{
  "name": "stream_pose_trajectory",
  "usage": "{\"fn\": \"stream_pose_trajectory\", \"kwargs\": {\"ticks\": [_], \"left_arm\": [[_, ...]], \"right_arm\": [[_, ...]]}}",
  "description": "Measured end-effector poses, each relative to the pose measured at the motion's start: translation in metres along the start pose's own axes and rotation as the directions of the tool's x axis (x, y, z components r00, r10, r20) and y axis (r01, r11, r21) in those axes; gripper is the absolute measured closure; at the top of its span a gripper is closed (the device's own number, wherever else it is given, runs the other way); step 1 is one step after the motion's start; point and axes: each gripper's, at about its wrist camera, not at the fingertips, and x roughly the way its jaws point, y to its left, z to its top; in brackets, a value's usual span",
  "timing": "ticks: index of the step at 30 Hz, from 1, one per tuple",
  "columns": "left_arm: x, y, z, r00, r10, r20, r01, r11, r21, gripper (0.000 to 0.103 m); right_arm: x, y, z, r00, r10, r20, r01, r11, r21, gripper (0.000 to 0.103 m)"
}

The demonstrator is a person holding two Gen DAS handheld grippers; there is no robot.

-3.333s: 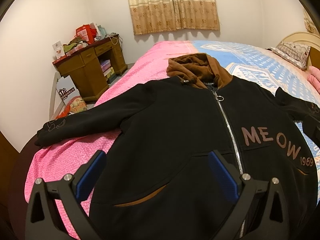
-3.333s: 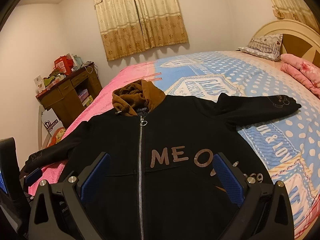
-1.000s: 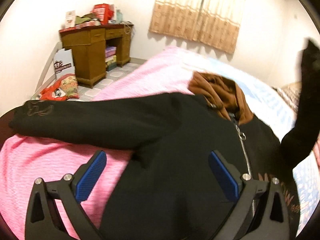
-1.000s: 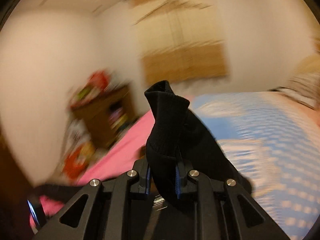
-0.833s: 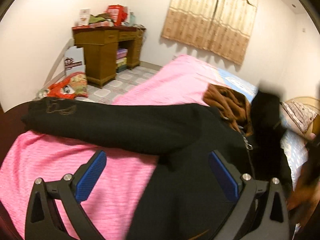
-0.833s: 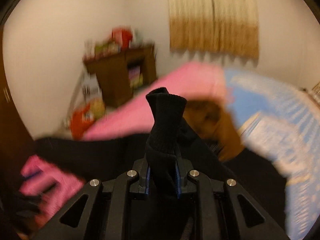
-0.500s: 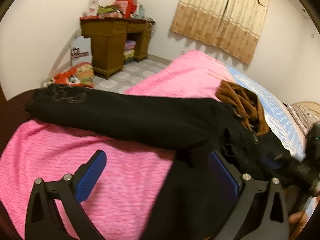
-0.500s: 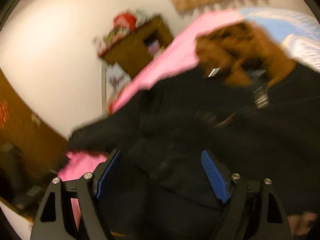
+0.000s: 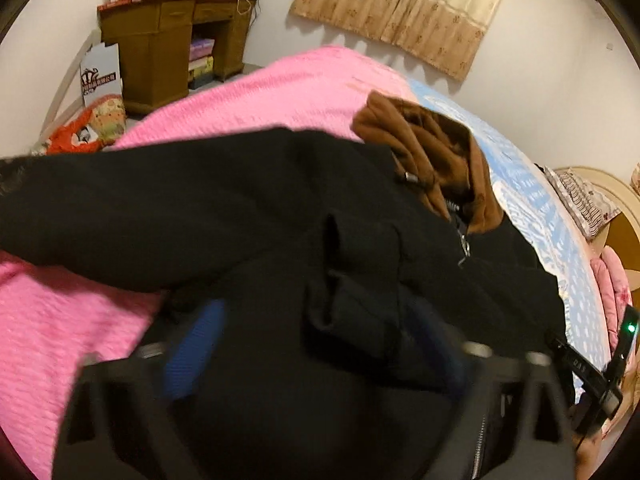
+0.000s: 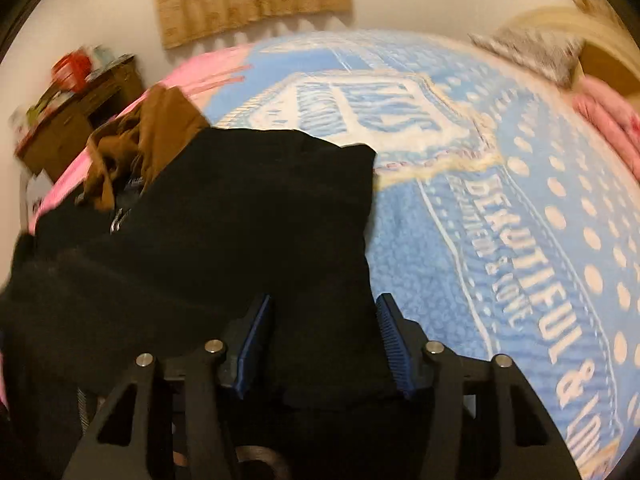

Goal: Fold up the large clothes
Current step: 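Fold the held sleeve across the hoodie front toward the left tool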

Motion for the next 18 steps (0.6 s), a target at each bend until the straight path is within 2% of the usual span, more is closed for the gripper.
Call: {"fn": "stream_pose_trajectory", "kwargs": {"ticks": [1, 2, 3, 4, 6, 8, 11, 13, 14, 15, 17, 18], "left_arm": [[0.000, -0.001, -0.005, 0.999, 0.039, 0.031, -0.039, 0.999, -0.004, 0.036], [-0.001, -0.002, -0.008, 0.997, 0.050, 0.050, -0.050, 0.999, -0.005, 0.048], [-0.002, -0.002, -0.009, 0.997, 0.049, 0.058, -0.048, 0.999, -0.009, 0.058], [-0.005, -0.001, -0.010, 0.998, 0.035, 0.056, -0.034, 0.999, -0.011, 0.061], [-0.014, -0.002, -0.008, 0.997, 0.027, 0.067, -0.026, 1.000, -0.005, 0.076], [-0.027, -0.002, -0.008, 0.994, 0.035, 0.102, -0.036, 0.999, 0.015, 0.084], [-0.037, 0.007, -0.008, 0.986, 0.098, 0.135, -0.100, 0.995, 0.005, 0.085], [-0.039, 0.014, -0.009, 0.985, 0.112, 0.130, -0.113, 0.994, -0.003, 0.081], [-0.040, 0.016, -0.009, 0.988, 0.106, 0.115, -0.106, 0.994, -0.006, 0.070], [-0.038, 0.014, -0.008, 0.990, 0.096, 0.107, -0.095, 0.995, -0.009, 0.051], [-0.041, 0.010, -0.007, 0.991, 0.050, 0.125, -0.048, 0.999, -0.017, 0.028], [-0.043, 0.006, -0.007, 0.989, 0.026, 0.144, -0.025, 1.000, -0.012, 0.025]], "right_arm": [[-0.004, -0.003, -0.003, 1.000, -0.005, 0.015, 0.005, 1.000, -0.009, 0.060], [-0.010, -0.012, -0.007, 1.000, -0.001, 0.031, 0.001, 1.000, 0.003, 0.066], [-0.013, -0.018, -0.006, 0.999, -0.005, 0.044, 0.003, 1.000, 0.026, 0.069], [-0.014, -0.028, -0.006, 0.998, -0.022, 0.058, 0.019, 0.999, 0.049, 0.075], [-0.017, -0.043, -0.008, 0.995, -0.068, 0.068, 0.064, 0.996, 0.063, 0.077], [-0.011, -0.049, -0.010, 0.995, -0.092, 0.050, 0.089, 0.994, 0.060, 0.077], [-0.011, -0.064, -0.008, 0.991, -0.123, 0.051, 0.118, 0.989, 0.086, 0.077], [-0.012, -0.071, -0.008, 0.991, -0.126, 0.048, 0.120, 0.986, 0.117, 0.072], [-0.013, -0.074, -0.009, 0.991, -0.128, 0.050, 0.120, 0.984, 0.129, 0.067], [-0.014, -0.076, -0.009, 0.991, -0.124, 0.053, 0.115, 0.984, 0.139, 0.066], [-0.020, -0.081, -0.011, 0.993, -0.096, 0.068, 0.084, 0.983, 0.164, 0.066], [-0.025, -0.085, -0.012, 0.994, -0.071, 0.083, 0.055, 0.980, 0.189, 0.066]]}}
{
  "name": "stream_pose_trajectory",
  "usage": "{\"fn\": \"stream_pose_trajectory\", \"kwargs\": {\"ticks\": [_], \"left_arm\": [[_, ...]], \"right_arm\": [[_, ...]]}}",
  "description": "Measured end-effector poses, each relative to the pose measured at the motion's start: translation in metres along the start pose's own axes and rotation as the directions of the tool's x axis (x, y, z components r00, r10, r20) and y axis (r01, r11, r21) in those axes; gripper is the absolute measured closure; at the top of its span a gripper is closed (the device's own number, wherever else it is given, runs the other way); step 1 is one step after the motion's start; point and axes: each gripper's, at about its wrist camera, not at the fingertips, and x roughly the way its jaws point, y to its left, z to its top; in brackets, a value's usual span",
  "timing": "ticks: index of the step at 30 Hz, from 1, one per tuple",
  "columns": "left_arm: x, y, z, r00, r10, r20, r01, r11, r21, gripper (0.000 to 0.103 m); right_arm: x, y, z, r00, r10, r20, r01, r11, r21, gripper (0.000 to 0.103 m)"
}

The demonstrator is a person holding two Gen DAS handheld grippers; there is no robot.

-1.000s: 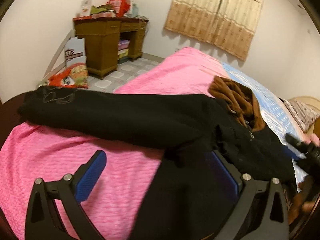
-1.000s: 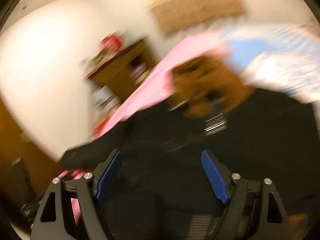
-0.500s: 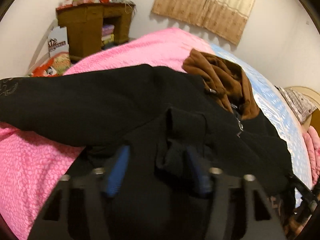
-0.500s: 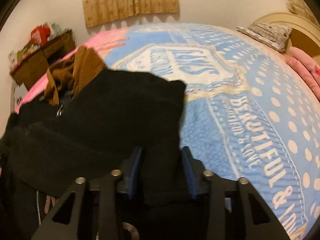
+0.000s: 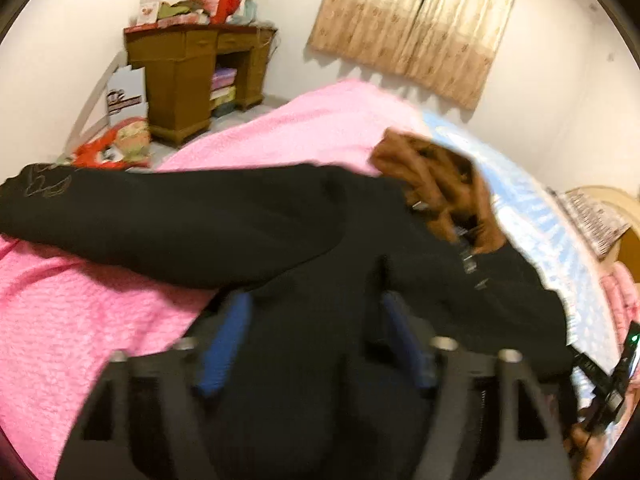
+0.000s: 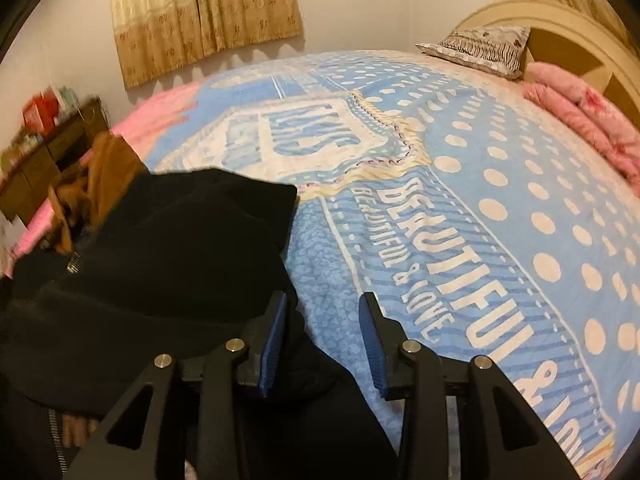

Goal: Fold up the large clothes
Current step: 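Fold the held sleeve across the hoodie front toward the left tool, then grasp the other black sleeve cuff with the left tool and lift it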

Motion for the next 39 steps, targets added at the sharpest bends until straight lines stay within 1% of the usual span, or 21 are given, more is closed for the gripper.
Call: {"fn": "stream_pose_trajectory", "kwargs": {"ticks": [1, 3, 5, 6, 8, 10, 12, 14, 15, 16, 18, 19, 22, 25, 27, 33, 34, 36, 37, 38, 39], "left_arm": [[0.000, -0.007, 0.002, 1.000, -0.020, 0.023, 0.019, 1.000, 0.019, 0.025], [0.006, -0.019, 0.002, 0.999, 0.000, 0.040, -0.003, 0.998, 0.069, 0.023], [0.031, -0.031, -0.003, 0.998, 0.068, -0.012, -0.066, 0.991, 0.119, 0.023], [0.049, -0.033, -0.010, 0.991, 0.109, -0.084, -0.097, 0.986, 0.132, 0.026], [0.063, -0.032, -0.024, 0.978, 0.174, -0.114, -0.156, 0.976, 0.151, 0.022], [0.055, -0.033, -0.029, 0.980, 0.184, -0.074, -0.170, 0.972, 0.164, 0.021], [0.049, -0.030, -0.026, 0.981, 0.175, -0.085, -0.158, 0.973, 0.171, 0.021], [0.035, -0.017, -0.018, 0.985, 0.155, -0.075, -0.142, 0.978, 0.153, 0.021], [0.026, -0.008, -0.014, 0.986, 0.158, -0.057, -0.149, 0.979, 0.137, 0.019], [0.014, 0.009, -0.009, 0.986, 0.167, -0.024, -0.163, 0.981, 0.109, 0.016], [-0.001, 0.039, 0.001, 0.983, 0.184, 0.029, -0.185, 0.981, 0.055, 0.003], [-0.011, 0.066, 0.008, 0.973, 0.221, 0.060, -0.221, 0.975, 0.003, 0.003], [-0.034, 0.139, 0.026, 0.945, 0.313, 0.093, -0.299, 0.944, -0.141, 0.003], [-0.055, 0.210, 0.040, 0.893, 0.438, 0.102, -0.391, 0.869, -0.304, 0.003], [-0.062, 0.255, 0.044, 0.878, 0.472, 0.083, -0.400, 0.818, -0.413, 0.003], [-0.042, 0.328, 0.049, 0.901, 0.434, 0.005, -0.356, 0.746, -0.562, 0.008], [-0.036, 0.335, 0.049, 0.913, 0.408, 0.002, -0.327, 0.734, -0.595, 0.010], [-0.025, 0.345, 0.046, 0.941, 0.339, 0.013, -0.251, 0.721, -0.646, 0.023], [-0.016, 0.352, 0.044, 0.950, 0.313, -0.005, -0.236, 0.705, -0.669, 0.025], [-0.010, 0.354, 0.043, 0.947, 0.320, -0.028, -0.252, 0.686, -0.683, 0.028], [-0.003, 0.351, 0.043, 0.949, 0.312, -0.043, -0.253, 0.674, -0.694, 0.036]], "right_arm": [[-0.006, -0.005, 0.001, 1.000, 0.019, 0.017, -0.020, 0.999, 0.031, 0.066], [-0.029, -0.012, 0.003, 0.996, -0.009, 0.094, 0.001, 0.996, 0.085, 0.066], [-0.049, -0.007, 0.006, 0.988, -0.016, 0.155, 0.003, 0.997, 0.081, 0.064], [-0.055, 0.003, 0.007, 0.987, 0.009, 0.163, -0.017, 0.999, 0.049, 0.064], [-0.057, 0.028, 0.008, 0.988, 0.069, 0.142, -0.065, 0.997, -0.031, 0.064], [-0.053, 0.051, 0.007, 0.986, 0.109, 0.124, -0.098, 0.991, -0.092, 0.064], [-0.043, 0.072, 0.003, 0.987, 0.130, 0.098, -0.114, 0.981, -0.156, 0.062], [-0.021, 0.084, -0.007, 0.987, 0.155, 0.040, -0.145, 0.974, -0.174, 0.048], [-0.010, 0.085, -0.013, 0.988, 0.156, 0.012, -0.152, 0.973, -0.172, 0.046], [0.002, 0.085, -0.019, 0.988, 0.153, -0.011, -0.152, 0.971, -0.182, 0.045], [0.008, 0.085, -0.019, 0.982, 0.185, -0.031, -0.187, 0.965, -0.182, 0.039], [0.007, 0.086, -0.019, 0.978, 0.206, -0.029, -0.208, 0.961, -0.183, 0.032], [0.010, 0.093, -0.023, 0.980, 0.197, -0.036, -0.200, 0.955, -0.217, 0.027], [0.008, 0.098, -0.026, 0.980, 0.197, -0.040, -0.201, 0.952, -0.230, 0.024], [0.008, 0.098, -0.027, 0.979, 0.201, -0.041, -0.205, 0.952, -0.228, 0.023], [0.009, 0.101, -0.026, 0.980, 0.195, -0.046, -0.200, 0.950, -0.239, 0.021], [0.009, 0.101, -0.026, 0.980, 0.193, -0.046, -0.199, 0.950, -0.241, 0.021], [0.009, 0.102, -0.026, 0.980, 0.192, -0.047, -0.198, 0.950, -0.243, 0.021], [0.010, 0.102, -0.026, 0.980, 0.192, -0.047, -0.198, 0.950, -0.243, 0.021], [0.010, 0.102, -0.026, 0.980, 0.192, -0.047, -0.198, 0.950, -0.243, 0.021], [0.010, 0.102, -0.026, 0.981, 0.190, -0.048, -0.196, 0.950, -0.244, 0.021]]}}
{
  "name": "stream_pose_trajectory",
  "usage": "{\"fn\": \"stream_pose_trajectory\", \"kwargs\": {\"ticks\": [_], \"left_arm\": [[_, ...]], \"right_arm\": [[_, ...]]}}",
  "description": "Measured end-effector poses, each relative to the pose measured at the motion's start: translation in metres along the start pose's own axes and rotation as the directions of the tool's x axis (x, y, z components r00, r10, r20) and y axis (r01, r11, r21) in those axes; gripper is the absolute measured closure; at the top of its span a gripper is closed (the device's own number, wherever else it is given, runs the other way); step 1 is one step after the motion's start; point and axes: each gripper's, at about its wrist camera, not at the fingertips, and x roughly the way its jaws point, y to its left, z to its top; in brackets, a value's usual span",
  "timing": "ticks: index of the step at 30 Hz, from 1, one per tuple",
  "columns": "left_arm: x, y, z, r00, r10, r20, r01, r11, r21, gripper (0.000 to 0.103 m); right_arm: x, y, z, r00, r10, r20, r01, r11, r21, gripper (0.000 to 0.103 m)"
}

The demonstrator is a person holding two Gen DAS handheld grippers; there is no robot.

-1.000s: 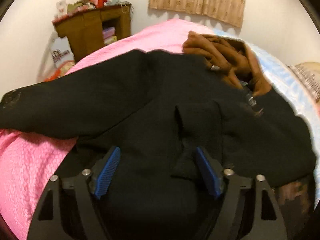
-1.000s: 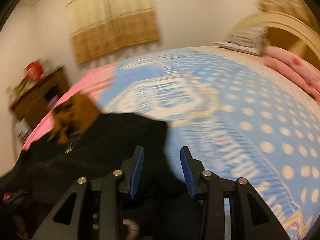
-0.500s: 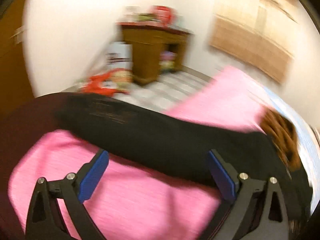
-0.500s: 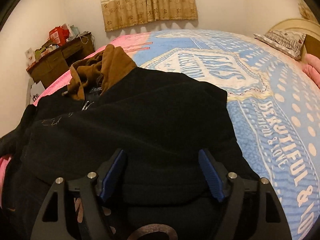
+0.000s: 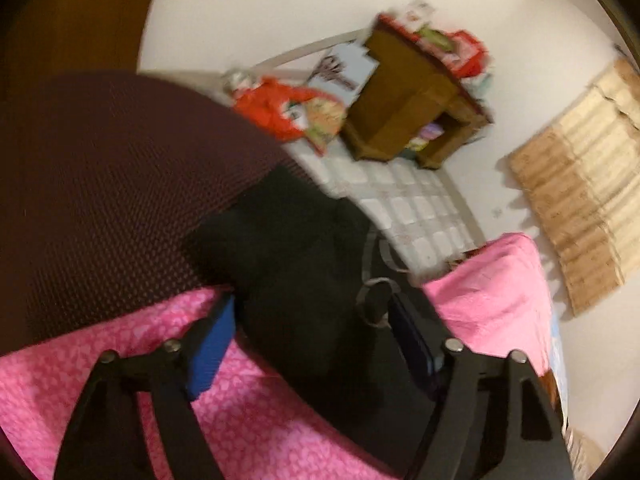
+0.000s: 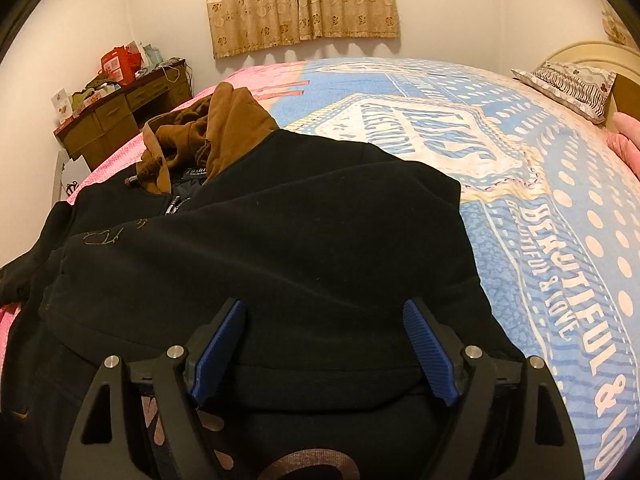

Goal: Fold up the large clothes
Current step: 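Grasp the other black sleeve cuff with the left tool and lift it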

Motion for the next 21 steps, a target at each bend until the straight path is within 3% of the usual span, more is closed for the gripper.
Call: {"fn": "stream_pose_trajectory", "kwargs": {"ticks": [1, 3, 6, 9, 11, 12, 15, 18, 19, 21], "left_arm": [[0.000, -0.003, -0.002, 1.000, -0.001, 0.027, 0.001, 1.000, 0.007, 0.036], [0.001, -0.004, -0.003, 1.000, 0.011, 0.025, -0.012, 1.000, 0.023, 0.058], [-0.004, -0.009, 0.001, 0.998, -0.002, 0.055, 0.000, 0.999, 0.038, 0.078], [-0.023, -0.026, 0.001, 0.993, -0.025, 0.113, 0.013, 0.994, 0.110, 0.083], [-0.049, -0.052, -0.004, 0.980, -0.066, 0.190, 0.023, 0.975, 0.221, 0.083], [-0.070, -0.073, -0.013, 0.966, -0.111, 0.235, 0.034, 0.951, 0.308, 0.083], [-0.119, -0.127, -0.048, 0.922, -0.259, 0.288, 0.077, 0.851, 0.519, 0.083], [-0.171, -0.183, -0.116, 0.866, -0.434, 0.248, 0.128, 0.672, 0.729, 0.083], [-0.189, -0.200, -0.152, 0.848, -0.491, 0.203, 0.149, 0.587, 0.796, 0.083], [-0.207, -0.219, -0.212, 0.830, -0.549, 0.095, 0.205, 0.459, 0.864, 0.083]], "right_arm": [[0.000, 0.001, 0.000, 1.000, -0.003, -0.001, 0.003, 1.000, -0.002, 0.021], [0.000, 0.001, 0.000, 1.000, -0.008, -0.002, 0.008, 1.000, -0.007, 0.020], [0.001, 0.002, 0.000, 1.000, -0.010, -0.002, 0.010, 1.000, -0.010, 0.020], [0.001, 0.001, 0.000, 1.000, -0.003, 0.000, 0.003, 1.000, -0.005, 0.020], [0.001, 0.000, 0.000, 1.000, 0.001, 0.001, -0.001, 1.000, -0.002, 0.020], [0.001, 0.000, 0.000, 1.000, 0.003, 0.002, -0.003, 1.000, -0.001, 0.019], [0.001, -0.001, 0.000, 1.000, 0.009, 0.005, -0.009, 1.000, 0.004, 0.019], [0.000, -0.003, 0.000, 1.000, 0.018, 0.009, -0.019, 1.000, 0.010, 0.019], [-0.001, -0.004, -0.001, 1.000, 0.022, 0.010, -0.022, 1.000, 0.013, 0.019], [-0.003, -0.006, -0.001, 0.999, 0.030, 0.013, -0.030, 0.999, 0.019, 0.019]]}}
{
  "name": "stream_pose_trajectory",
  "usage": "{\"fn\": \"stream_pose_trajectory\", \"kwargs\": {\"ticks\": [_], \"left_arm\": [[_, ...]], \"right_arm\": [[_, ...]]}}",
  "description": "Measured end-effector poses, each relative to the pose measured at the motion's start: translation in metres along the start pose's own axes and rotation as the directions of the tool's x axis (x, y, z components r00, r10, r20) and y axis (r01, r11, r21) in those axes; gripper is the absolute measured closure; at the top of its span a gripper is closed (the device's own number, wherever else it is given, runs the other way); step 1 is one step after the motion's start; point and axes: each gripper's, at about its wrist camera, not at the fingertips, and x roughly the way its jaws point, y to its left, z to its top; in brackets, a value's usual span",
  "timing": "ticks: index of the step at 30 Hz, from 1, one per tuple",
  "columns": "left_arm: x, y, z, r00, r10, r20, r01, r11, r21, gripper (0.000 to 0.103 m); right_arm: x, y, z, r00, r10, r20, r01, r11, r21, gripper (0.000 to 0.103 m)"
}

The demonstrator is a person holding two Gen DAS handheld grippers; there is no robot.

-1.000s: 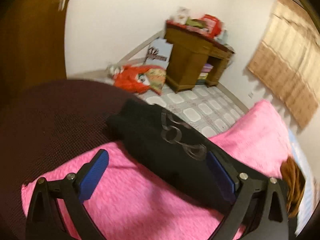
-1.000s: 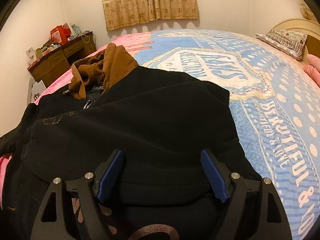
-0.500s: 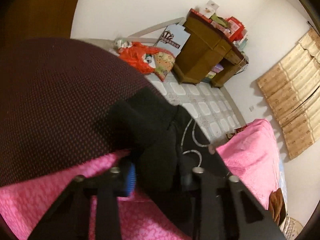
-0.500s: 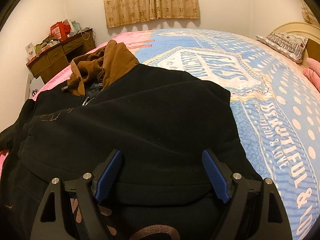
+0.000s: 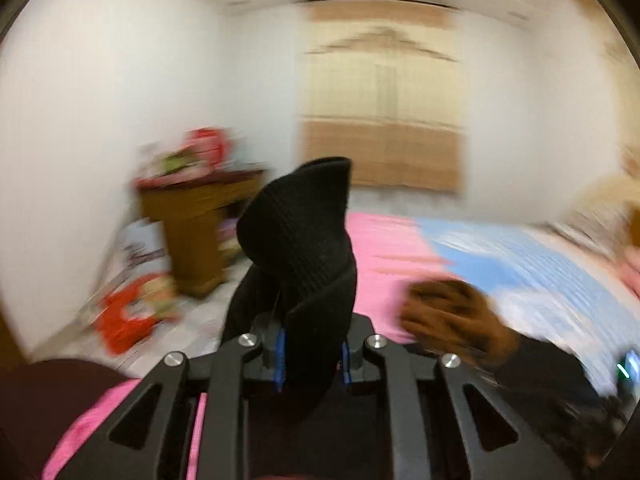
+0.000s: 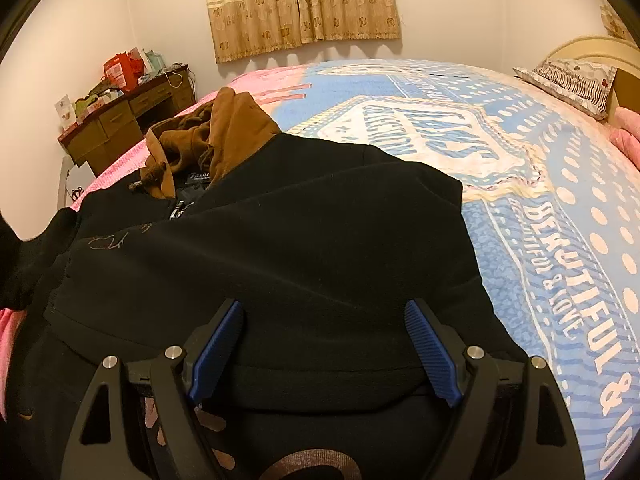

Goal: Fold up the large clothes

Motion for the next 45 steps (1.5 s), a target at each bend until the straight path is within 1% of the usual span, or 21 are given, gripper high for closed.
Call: {"fn": "stream_pose_trajectory", "kwargs": {"ticks": [3, 5, 6, 8, 10, 11, 14, 16, 22, 24, 26, 27, 30, 32, 33, 34, 35, 36, 38, 41, 45], "left_arm": [[0.003, -0.081, -0.027, 0.988, -0.139, -0.072, 0.144, 0.987, 0.070, 0.083], [0.009, -0.120, -0.048, 0.977, -0.167, -0.131, 0.181, 0.978, 0.102, 0.082], [0.014, -0.138, -0.061, 0.968, -0.183, -0.169, 0.204, 0.972, 0.115, 0.076], [0.020, -0.168, -0.087, 0.943, -0.211, -0.259, 0.254, 0.957, 0.143, 0.071], [0.010, -0.187, -0.110, 0.908, -0.209, -0.363, 0.291, 0.939, 0.186, 0.059], [0.007, -0.188, -0.114, 0.896, -0.211, -0.390, 0.306, 0.931, 0.200, 0.046], [-0.027, -0.175, -0.120, 0.903, -0.254, -0.347, 0.341, 0.915, 0.217, 0.015], [-0.048, -0.148, -0.114, 0.916, -0.255, -0.309, 0.319, 0.931, 0.176, 0.003], [-0.063, -0.058, -0.120, 0.936, -0.168, -0.310, 0.183, 0.983, 0.018, 0.003], [-0.065, -0.037, -0.126, 0.943, -0.114, -0.313, 0.120, 0.993, -0.001, 0.003], [-0.062, -0.017, -0.128, 0.949, -0.057, -0.310, 0.053, 0.998, -0.021, 0.003], [-0.059, -0.009, -0.129, 0.950, -0.034, -0.311, 0.026, 0.999, -0.032, 0.003], [-0.048, 0.010, -0.131, 0.945, 0.015, -0.328, -0.041, 0.997, -0.072, 0.003], [-0.049, 0.021, -0.130, 0.939, 0.037, -0.341, -0.077, 0.991, -0.106, 0.003], [-0.042, 0.026, -0.132, 0.936, 0.039, -0.349, -0.085, 0.989, -0.117, 0.003], [-0.041, 0.029, -0.132, 0.935, 0.042, -0.352, -0.091, 0.988, -0.123, 0.003], [-0.041, 0.033, -0.132, 0.934, 0.051, -0.354, -0.103, 0.986, -0.129, 0.003], [-0.041, 0.037, -0.132, 0.933, 0.058, -0.354, -0.112, 0.985, -0.132, 0.003], [-0.041, 0.045, -0.132, 0.930, 0.086, -0.357, -0.145, 0.979, -0.142, 0.003], [-0.041, 0.062, -0.134, 0.924, 0.093, -0.372, -0.167, 0.971, -0.170, 0.003], [-0.034, 0.067, -0.133, 0.919, 0.105, -0.381, -0.188, 0.964, -0.189, 0.003]], "right_arm": [[-0.001, -0.002, 0.000, 1.000, 0.014, 0.005, -0.014, 1.000, 0.010, 0.019], [-0.002, -0.004, -0.001, 1.000, 0.023, 0.008, -0.023, 1.000, 0.016, 0.019], [-0.003, -0.005, -0.001, 1.000, 0.028, 0.009, -0.029, 0.999, 0.020, 0.019], [-0.003, -0.007, -0.001, 0.999, 0.045, 0.014, -0.046, 0.998, 0.033, 0.019], [-0.004, -0.010, -0.001, 0.998, 0.061, 0.018, -0.062, 0.997, 0.047, 0.019], [-0.004, -0.011, -0.001, 0.997, 0.069, 0.021, -0.070, 0.996, 0.053, 0.019], [-0.005, -0.013, -0.001, 0.996, 0.089, 0.026, -0.090, 0.994, 0.066, 0.019], [-0.005, -0.015, 0.000, 0.994, 0.103, 0.029, -0.104, 0.992, 0.077, 0.019], [-0.012, -0.029, 0.005, 0.979, 0.201, 0.014, -0.201, 0.965, 0.169, 0.019], [-0.034, -0.035, 0.004, 0.952, 0.298, 0.069, -0.306, 0.919, 0.250, 0.019], [-0.050, -0.027, -0.001, 0.906, 0.412, 0.098, -0.422, 0.858, 0.292, 0.019], [-0.053, -0.017, -0.003, 0.892, 0.446, 0.079, -0.449, 0.847, 0.284, 0.019], [-0.038, 0.024, -0.017, 0.898, 0.434, -0.073, -0.411, 0.886, 0.215, 0.019], [-0.019, 0.046, -0.028, 0.886, 0.439, -0.148, -0.408, 0.891, 0.201, 0.020], [-0.017, 0.055, -0.031, 0.907, 0.399, -0.133, -0.377, 0.912, 0.164, 0.024], [-0.019, 0.062, -0.030, 0.926, 0.360, -0.117, -0.346, 0.930, 0.124, 0.048], [-0.018, 0.069, -0.028, 0.923, 0.364, -0.125, -0.353, 0.930, 0.104, 0.075], [-0.018, 0.073, -0.026, 0.914, 0.383, -0.136, -0.369, 0.922, 0.115, 0.075], [-0.028, 0.078, -0.018, 0.927, 0.354, -0.119, -0.349, 0.935, 0.064, 0.079], [-0.060, 0.074, -0.004, 0.926, 0.372, -0.063, -0.373, 0.928, 0.002, 0.081], [-0.079, 0.058, -0.003, 0.965, 0.257, -0.059, -0.261, 0.963, -0.071, 0.081]]}}
